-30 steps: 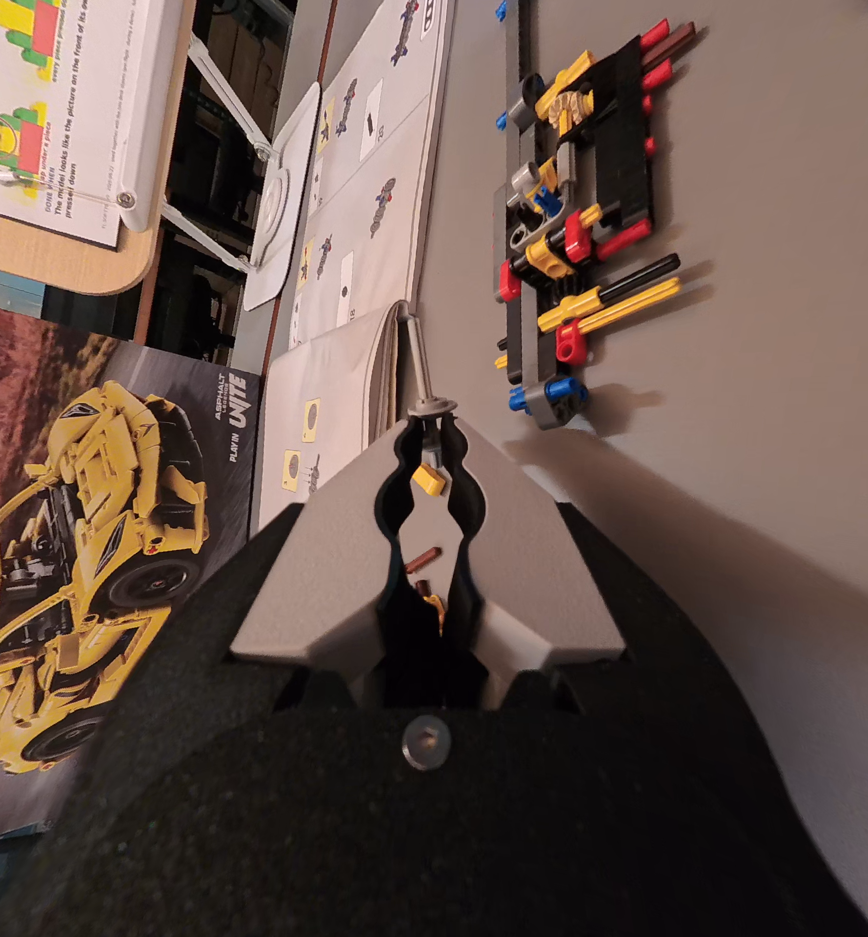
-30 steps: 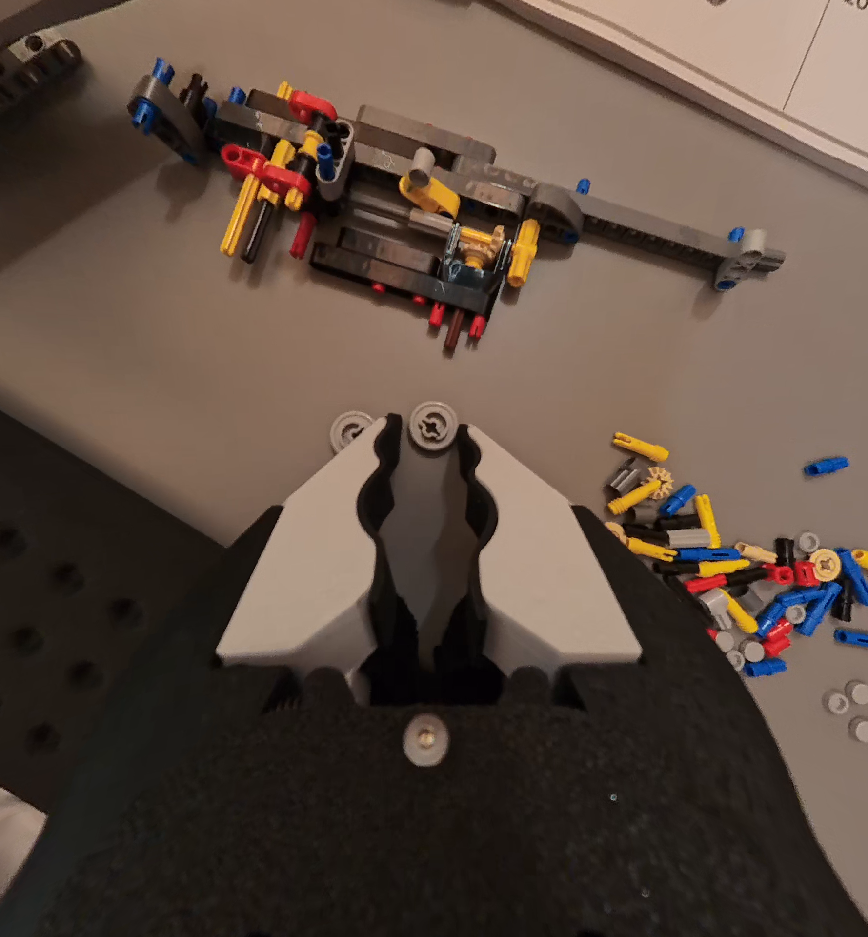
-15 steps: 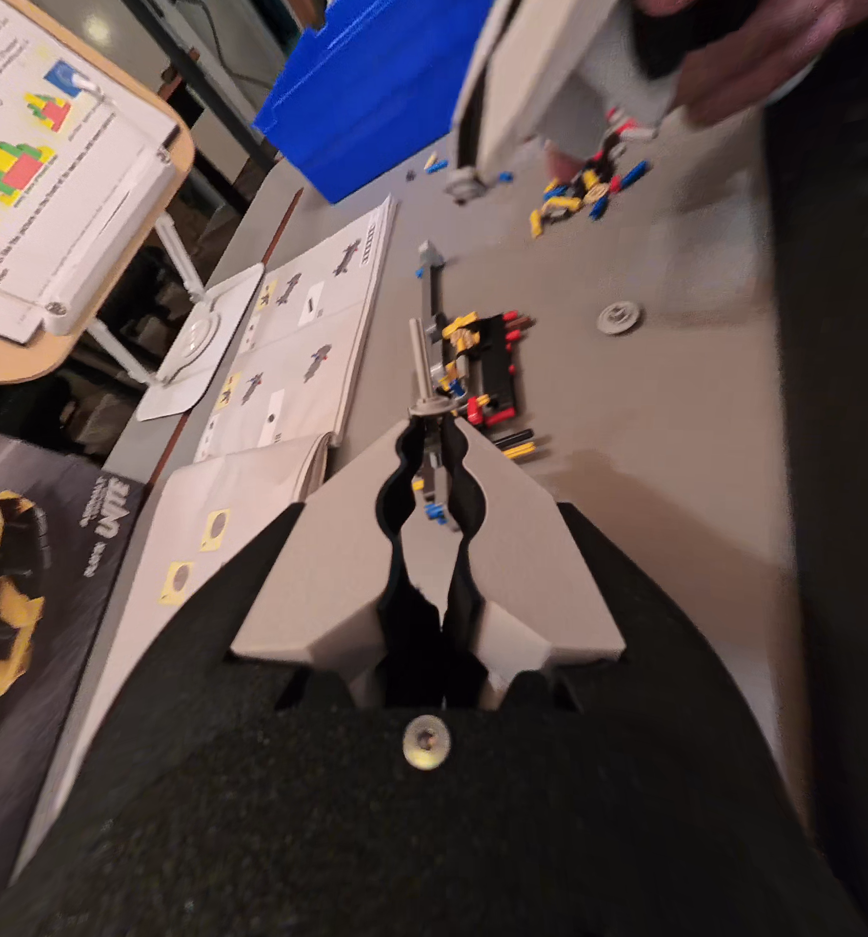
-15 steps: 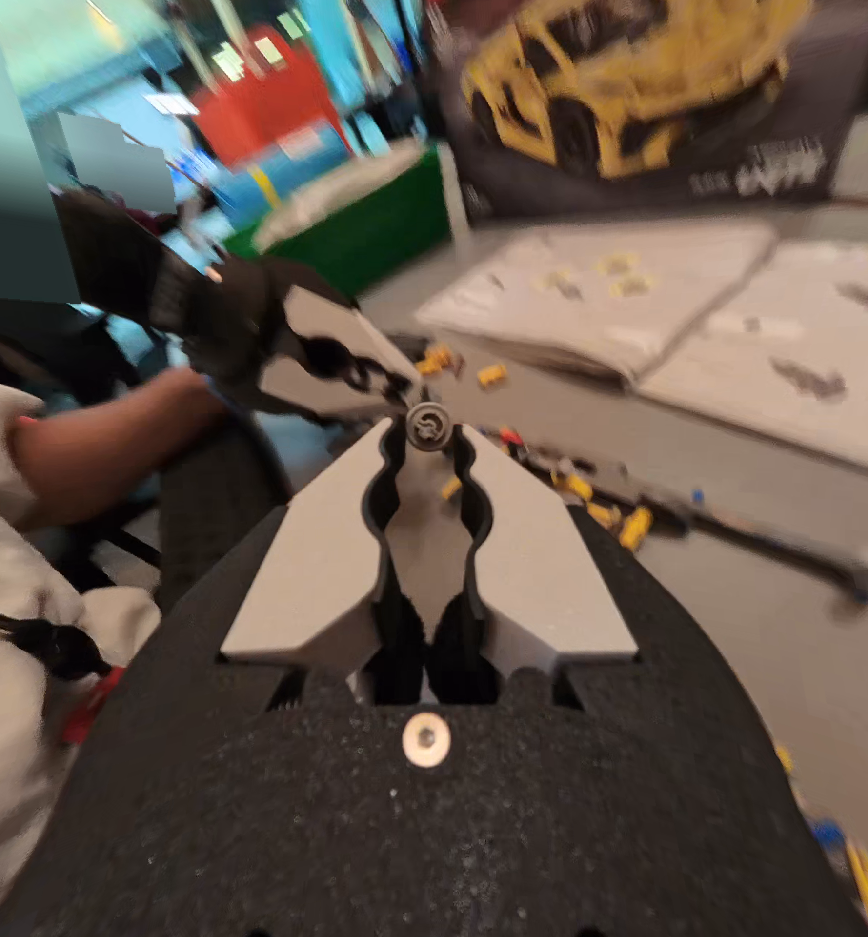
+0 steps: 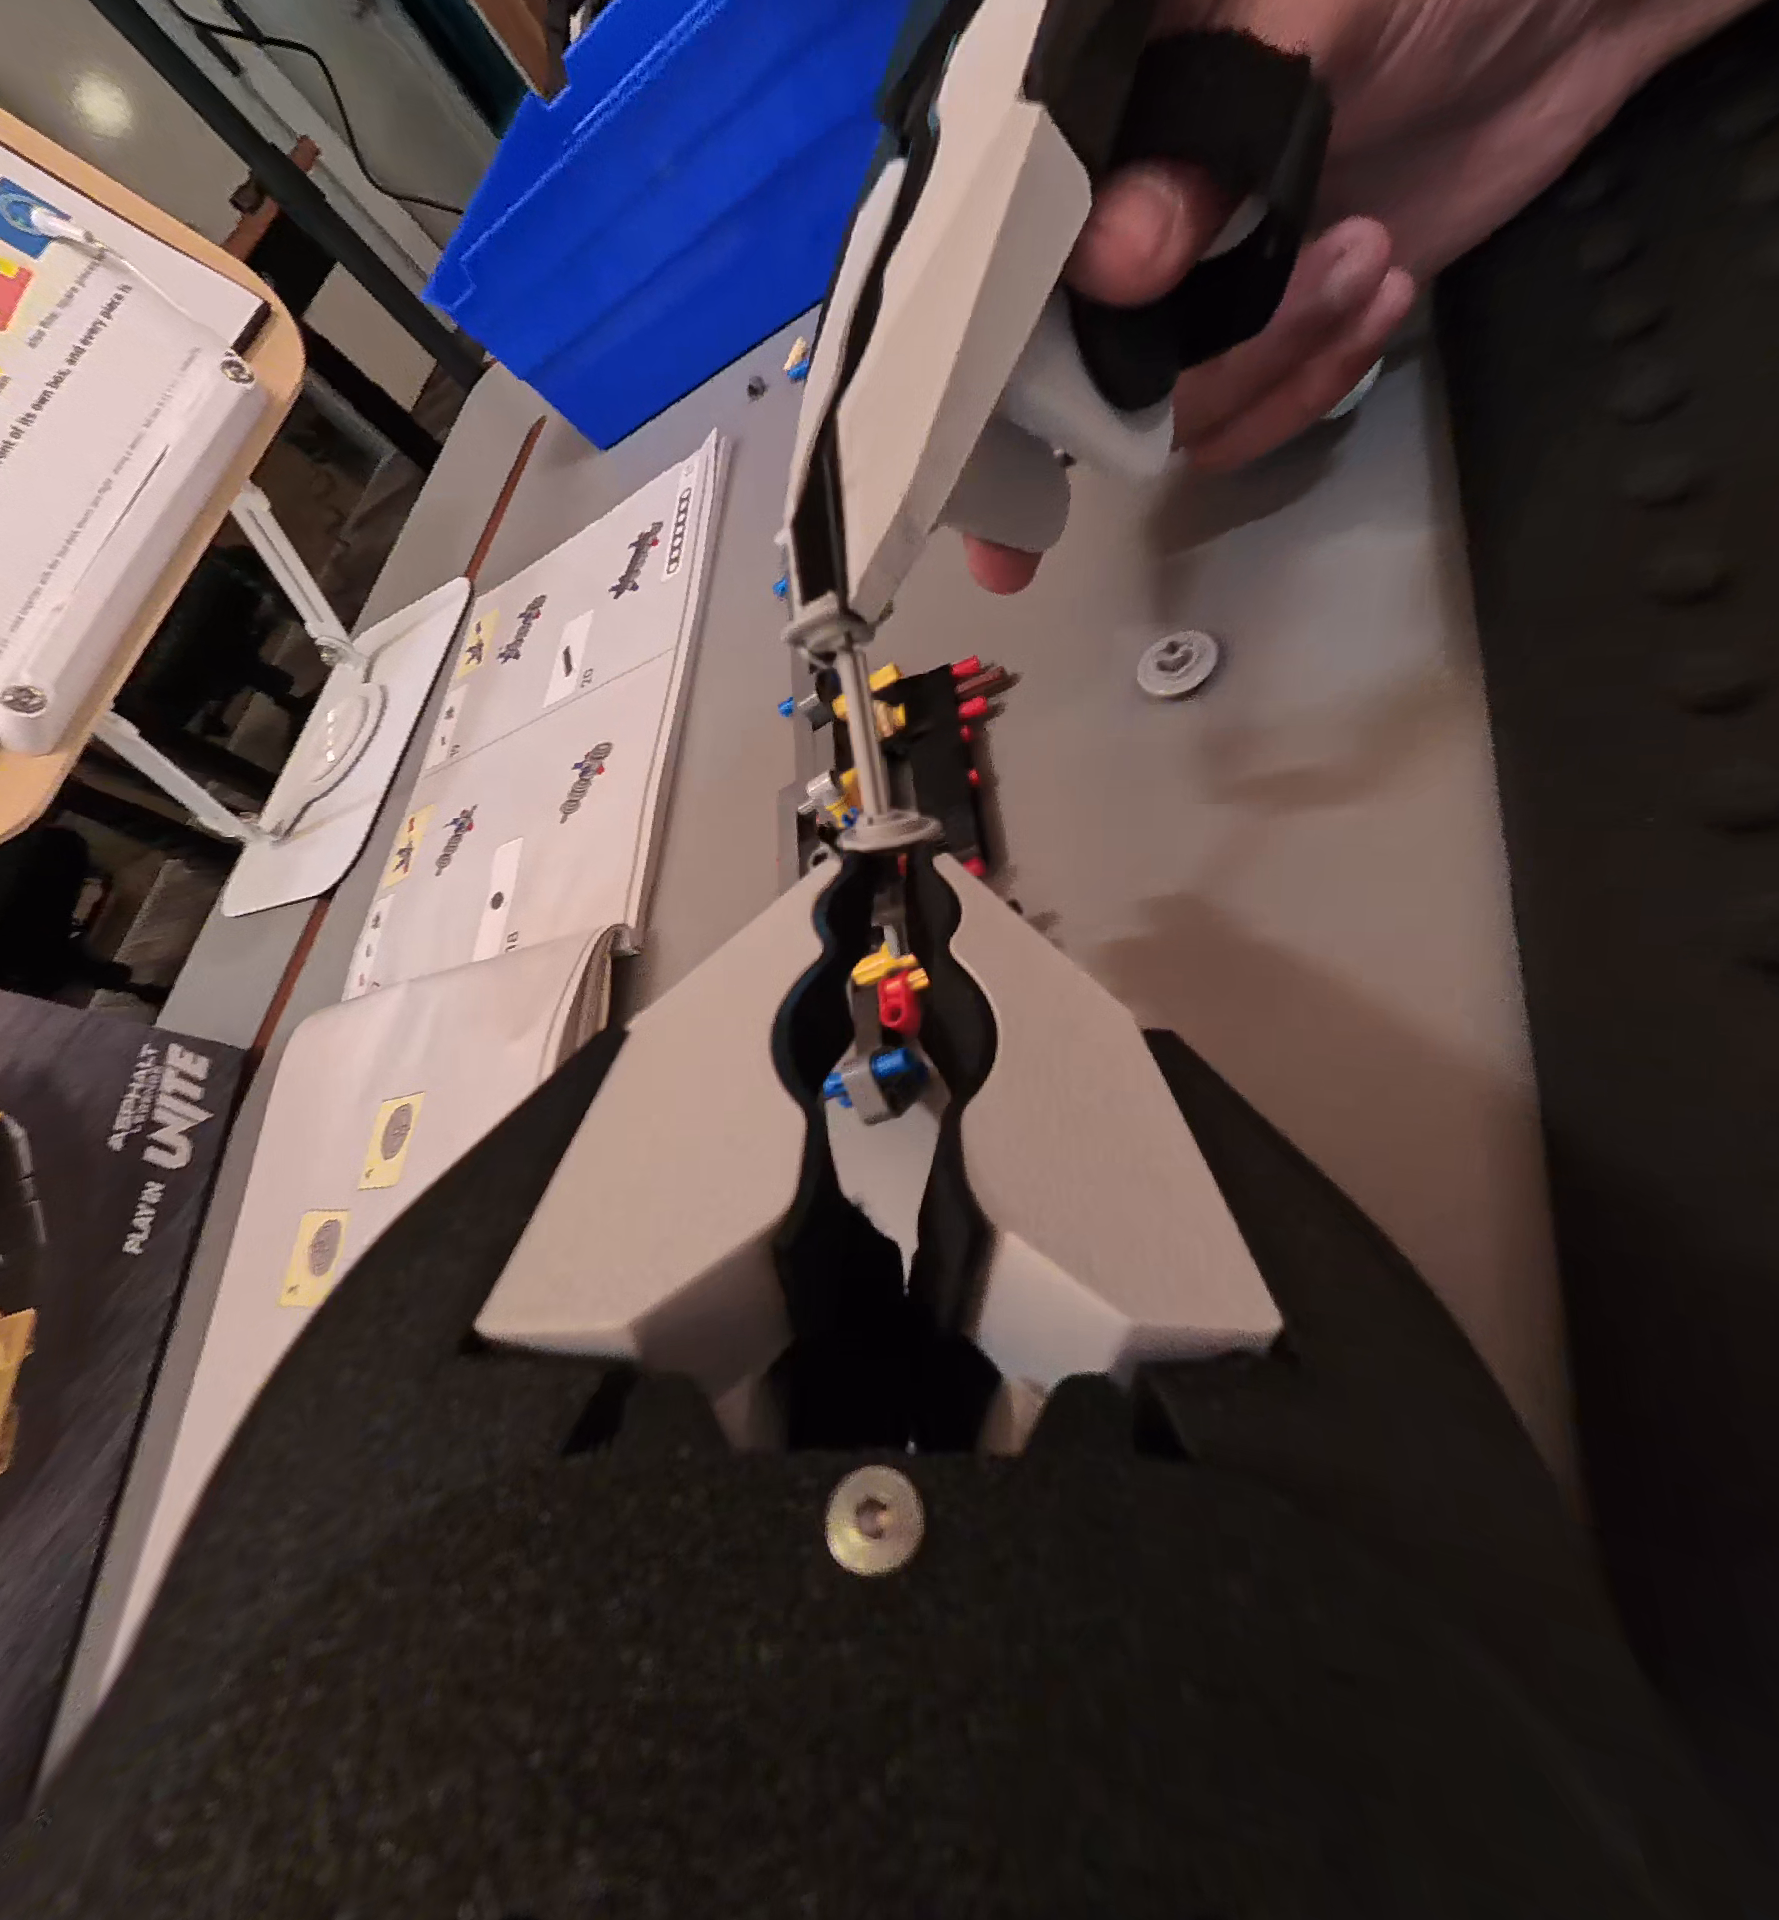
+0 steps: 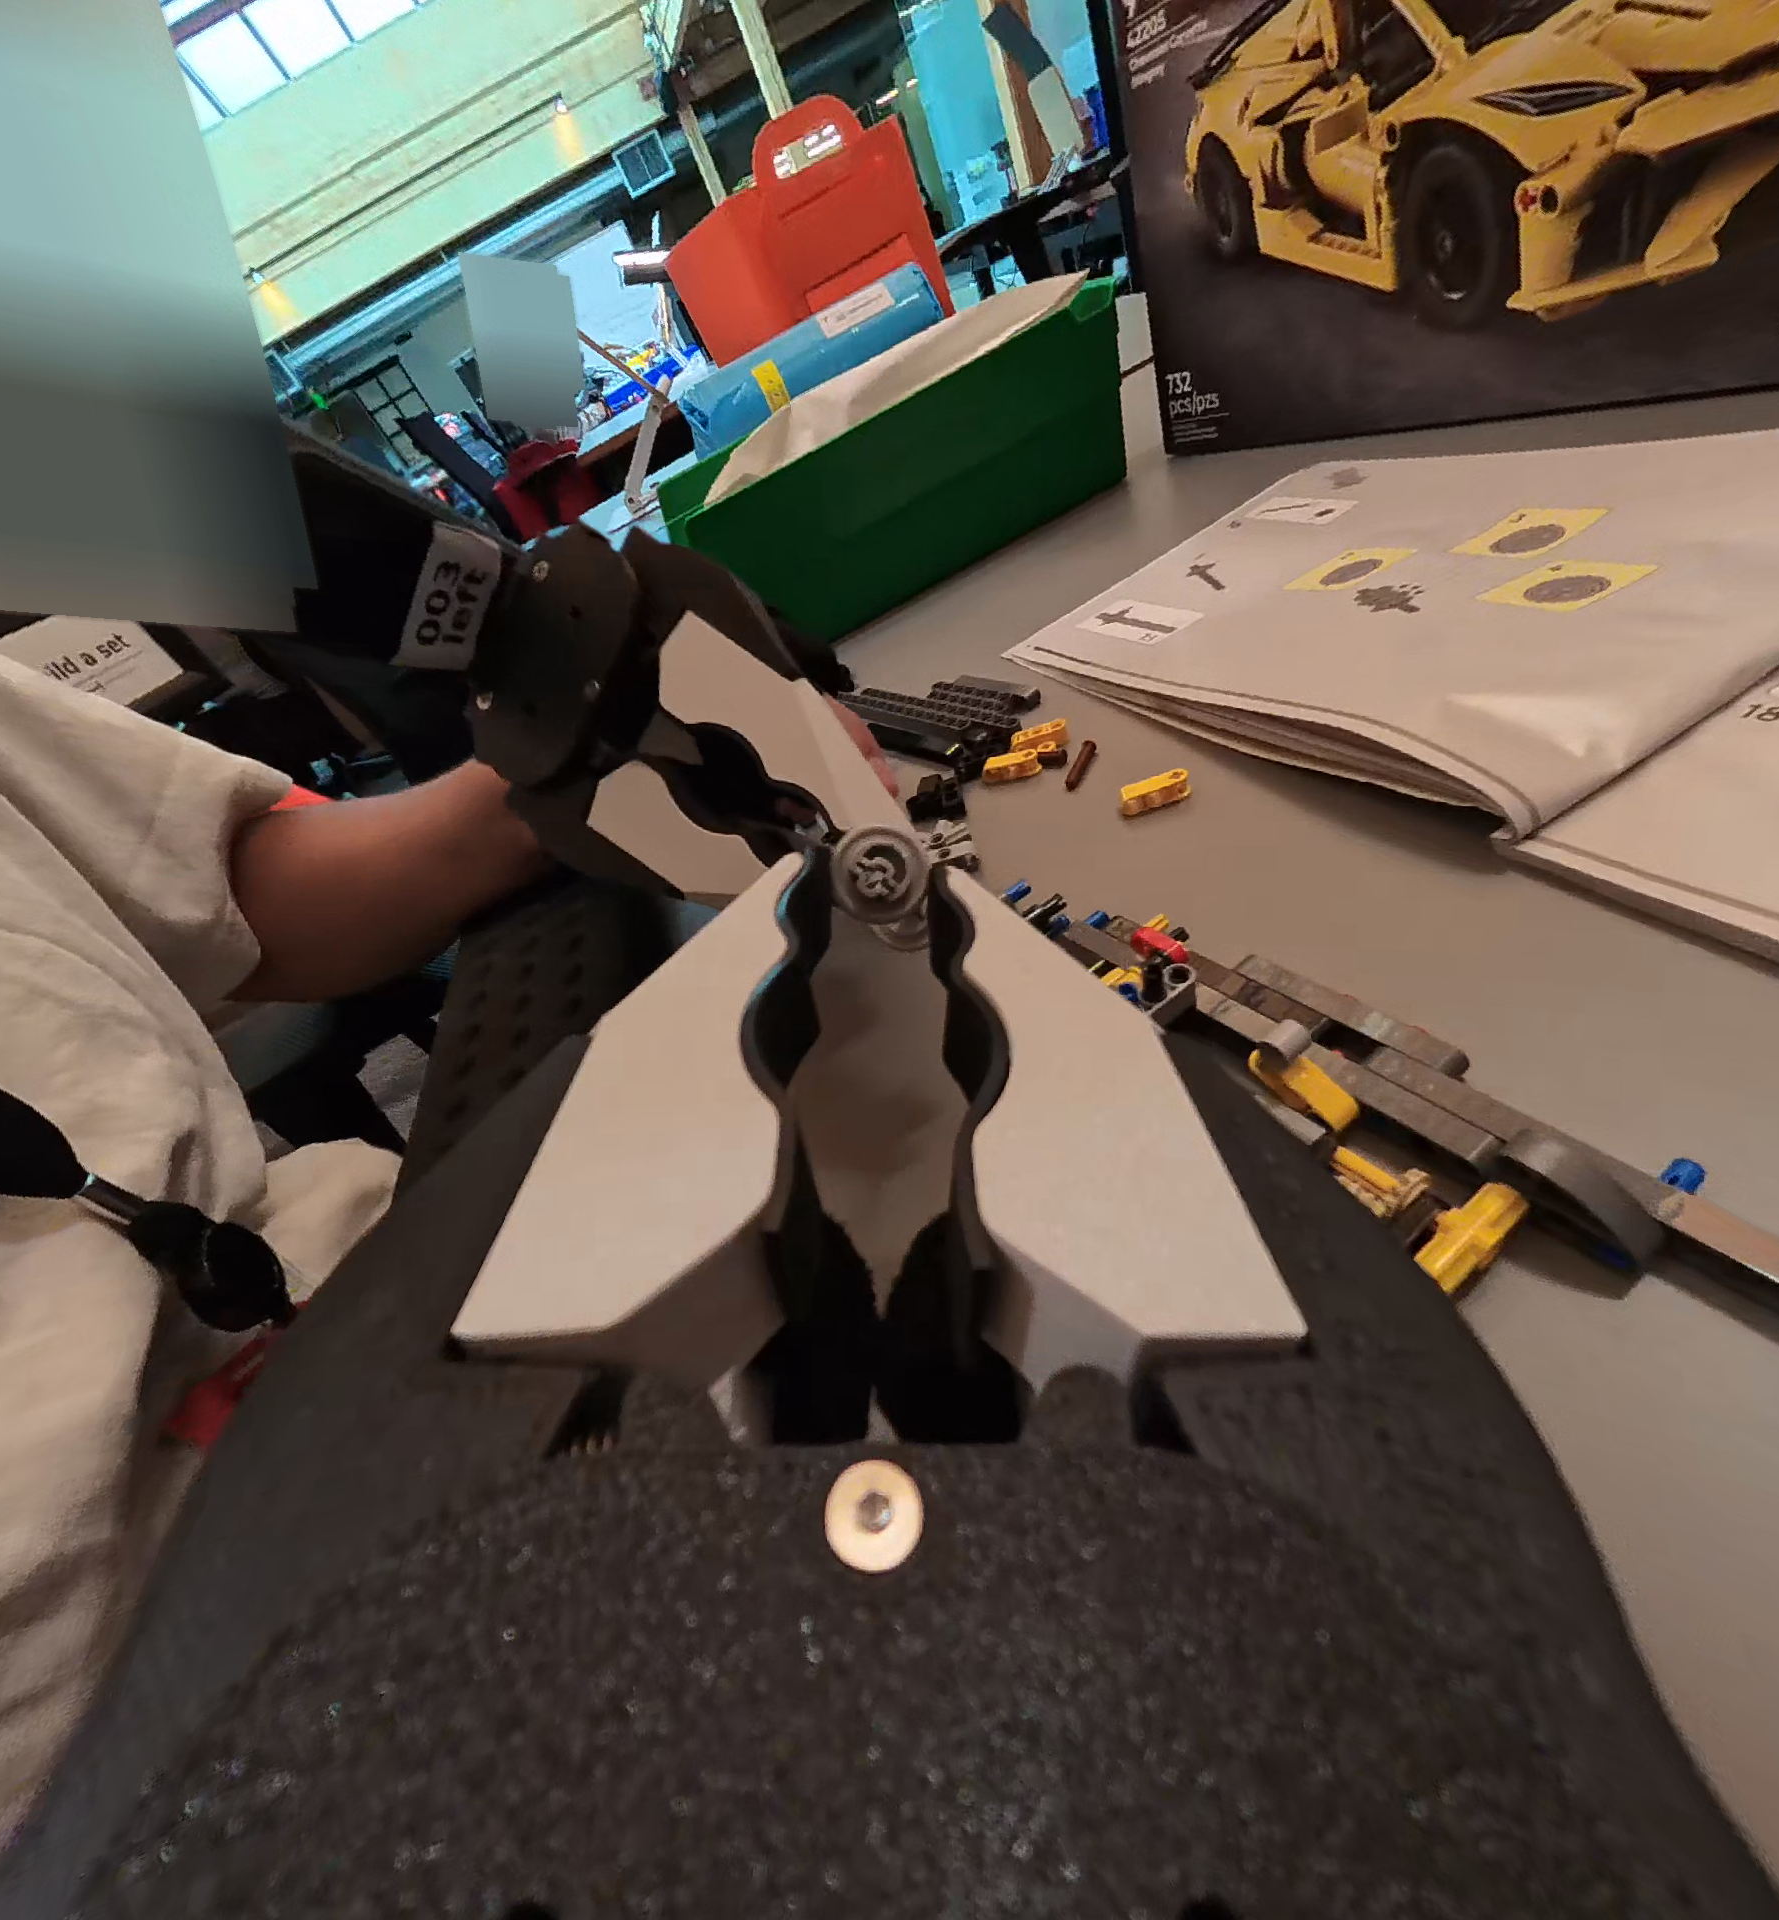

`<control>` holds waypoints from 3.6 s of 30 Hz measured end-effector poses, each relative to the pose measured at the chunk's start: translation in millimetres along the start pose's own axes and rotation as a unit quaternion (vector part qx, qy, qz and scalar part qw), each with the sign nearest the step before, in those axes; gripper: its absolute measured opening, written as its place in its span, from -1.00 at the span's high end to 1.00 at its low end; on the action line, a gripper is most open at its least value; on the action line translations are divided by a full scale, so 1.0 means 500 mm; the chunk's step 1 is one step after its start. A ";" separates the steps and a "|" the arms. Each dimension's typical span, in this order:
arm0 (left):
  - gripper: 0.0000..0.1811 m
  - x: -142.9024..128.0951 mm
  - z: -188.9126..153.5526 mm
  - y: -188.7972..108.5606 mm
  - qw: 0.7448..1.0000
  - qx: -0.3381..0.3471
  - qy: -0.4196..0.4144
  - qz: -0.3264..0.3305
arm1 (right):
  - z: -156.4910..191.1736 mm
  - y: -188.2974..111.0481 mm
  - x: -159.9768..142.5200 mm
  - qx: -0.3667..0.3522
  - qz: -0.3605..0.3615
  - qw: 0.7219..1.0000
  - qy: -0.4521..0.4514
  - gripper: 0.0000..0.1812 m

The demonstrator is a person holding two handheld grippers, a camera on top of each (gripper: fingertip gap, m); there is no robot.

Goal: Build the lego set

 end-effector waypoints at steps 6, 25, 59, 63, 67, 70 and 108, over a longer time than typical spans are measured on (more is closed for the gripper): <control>0.95 -0.009 0.008 0.005 0.999 0.030 0.024 0.036 | -0.014 0.008 0.005 -0.013 -0.011 1.000 0.022 0.81; 0.95 -0.016 0.014 0.006 0.998 0.031 0.007 0.049 | -0.025 0.015 0.009 -0.047 -0.023 0.999 0.012 0.81; 0.95 0.002 0.017 0.015 0.997 0.025 -0.071 0.009 | -0.014 0.019 0.017 -0.115 -0.047 0.991 -0.054 0.81; 0.96 0.004 0.023 0.010 0.993 0.010 -0.116 -0.022 | -0.008 0.024 0.024 -0.175 -0.021 0.973 -0.149 0.84; 0.97 0.004 0.023 0.010 0.992 0.008 -0.120 -0.029 | -0.004 0.026 0.027 -0.172 -0.001 0.974 -0.150 0.79; 0.97 0.000 0.024 0.011 0.989 -0.005 -0.141 -0.033 | 0.002 0.026 0.023 -0.161 0.023 0.976 -0.146 0.54; 0.97 -0.017 0.068 -0.028 0.843 -0.161 -0.472 -0.201 | 0.032 0.088 0.052 -0.218 0.188 0.847 -0.448 0.37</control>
Point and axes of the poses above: each gripper's, where its closed fingertips meet, y out along the fingers, x out of its top, z = x × y across the jaws, the point moved 5 cm from there along -y, back along the fingers, and after that the axes turned 14 degrees about y, right-handed, at the moved point
